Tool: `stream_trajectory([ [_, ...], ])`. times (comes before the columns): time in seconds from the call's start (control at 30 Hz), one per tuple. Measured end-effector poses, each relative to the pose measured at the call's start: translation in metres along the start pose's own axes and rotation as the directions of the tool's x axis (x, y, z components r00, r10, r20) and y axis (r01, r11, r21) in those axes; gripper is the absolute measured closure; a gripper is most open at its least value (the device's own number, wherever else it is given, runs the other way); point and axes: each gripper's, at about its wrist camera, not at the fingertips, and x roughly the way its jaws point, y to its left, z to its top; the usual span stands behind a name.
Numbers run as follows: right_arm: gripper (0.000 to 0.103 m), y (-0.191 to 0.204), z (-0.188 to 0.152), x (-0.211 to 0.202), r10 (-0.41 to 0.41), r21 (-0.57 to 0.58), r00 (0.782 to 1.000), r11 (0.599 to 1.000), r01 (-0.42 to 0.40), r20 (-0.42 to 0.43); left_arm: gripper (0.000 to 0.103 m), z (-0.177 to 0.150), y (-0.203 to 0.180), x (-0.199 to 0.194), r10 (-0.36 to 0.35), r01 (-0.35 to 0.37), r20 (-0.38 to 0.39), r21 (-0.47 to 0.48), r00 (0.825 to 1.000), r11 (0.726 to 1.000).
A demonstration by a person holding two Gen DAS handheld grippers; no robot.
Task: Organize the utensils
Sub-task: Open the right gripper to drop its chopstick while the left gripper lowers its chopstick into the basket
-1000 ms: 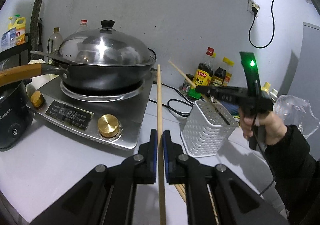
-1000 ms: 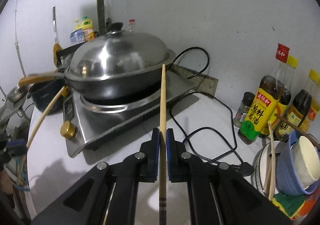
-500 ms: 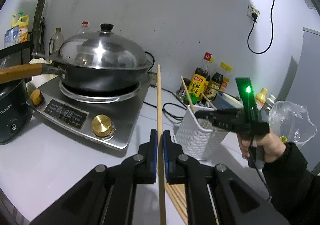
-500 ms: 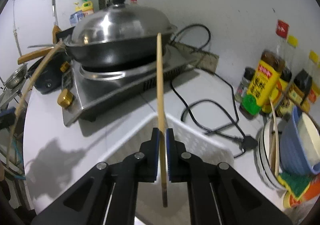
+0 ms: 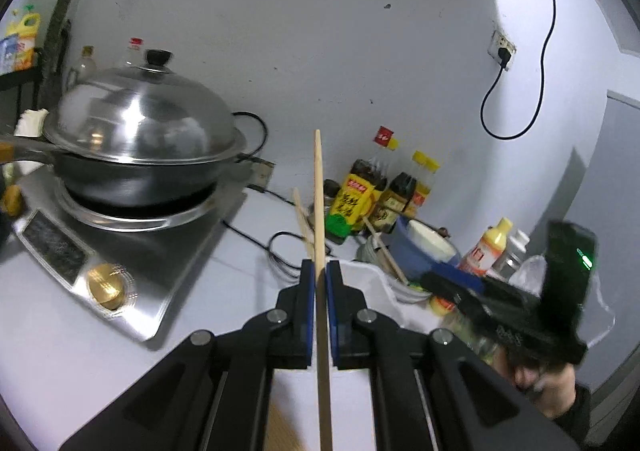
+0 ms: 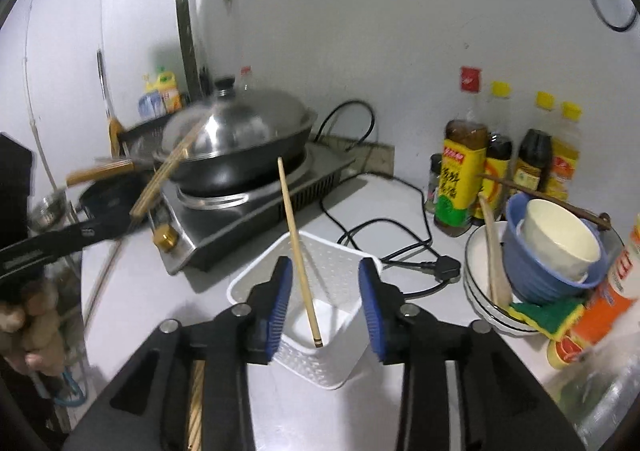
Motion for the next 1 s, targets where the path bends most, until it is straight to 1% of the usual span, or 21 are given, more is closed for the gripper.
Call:
stream_trajectory([
  [0.03,0.055,-0.003,-0.001,-0.008,-0.004,0.013,1.0,1.0,0.004,0.026,0.098,0.002,-0.003,0.006,-0.003,0.003,-0.001,-0.008,1.0,1.0],
  [0.07,0.053,-0.006,-0.002,-0.011,-0.01,0.021,0.999,1.0,0.009,0.038,0.098,0.006,-0.007,0.016,-0.015,0.015,-0.002,-0.026,1.0,1.0],
  [0.1,0.048,-0.01,-0.003,-0.015,-0.024,0.029,0.998,0.999,0.023,0.052,0.098,0.008,-0.008,0.023,-0.018,0.018,-0.003,-0.037,1.0,0.999],
  [0.13,0.046,-0.013,-0.004,-0.017,-0.037,0.034,0.998,0.999,0.035,0.058,0.098,0.011,-0.011,0.031,-0.016,0.015,-0.004,-0.051,1.0,0.999],
  [0.17,0.046,-0.018,-0.006,-0.019,-0.063,0.045,0.996,0.997,0.06,0.067,0.098,0.015,-0.013,0.041,-0.005,0.005,-0.003,-0.07,1.0,0.998],
  [0.27,0.045,-0.032,-0.01,-0.019,-0.095,0.078,0.993,0.993,0.09,0.069,0.098,0.021,-0.016,0.06,0.02,-0.019,0.014,-0.117,1.0,0.993],
  [0.33,0.045,-0.042,-0.013,-0.019,-0.096,0.108,0.993,0.99,0.087,0.072,0.098,0.026,-0.016,0.074,0.039,-0.032,0.037,-0.163,0.999,0.986],
  [0.43,0.045,-0.051,-0.016,-0.018,-0.09,0.129,0.993,0.988,0.079,0.077,0.098,0.032,-0.013,0.089,0.042,-0.025,0.071,-0.224,0.997,0.974],
  [0.47,0.045,-0.053,-0.018,-0.018,-0.09,0.13,0.993,0.988,0.079,0.081,0.098,0.033,-0.013,0.096,0.058,-0.034,0.089,-0.243,0.994,0.969],
  [0.57,0.045,-0.058,-0.021,-0.02,-0.082,0.133,0.993,0.989,0.07,0.089,0.098,0.03,-0.015,0.113,0.097,-0.064,0.103,-0.28,0.99,0.958],
  [0.73,0.045,-0.064,-0.024,-0.023,-0.07,0.134,0.992,0.989,0.056,0.106,0.098,0.012,-0.019,0.131,0.171,-0.132,0.112,-0.294,0.979,0.947],
  [0.87,0.045,-0.067,-0.029,-0.022,-0.062,0.143,0.993,0.989,0.047,0.103,0.098,-0.002,-0.022,0.134,0.21,-0.175,0.102,-0.277,0.972,0.945],
  [1.0,0.045,-0.067,-0.029,-0.022,-0.058,0.144,0.993,0.989,0.043,0.103,0.098,-0.013,-0.02,0.133,0.237,-0.201,0.107,-0.275,0.966,0.94],
])
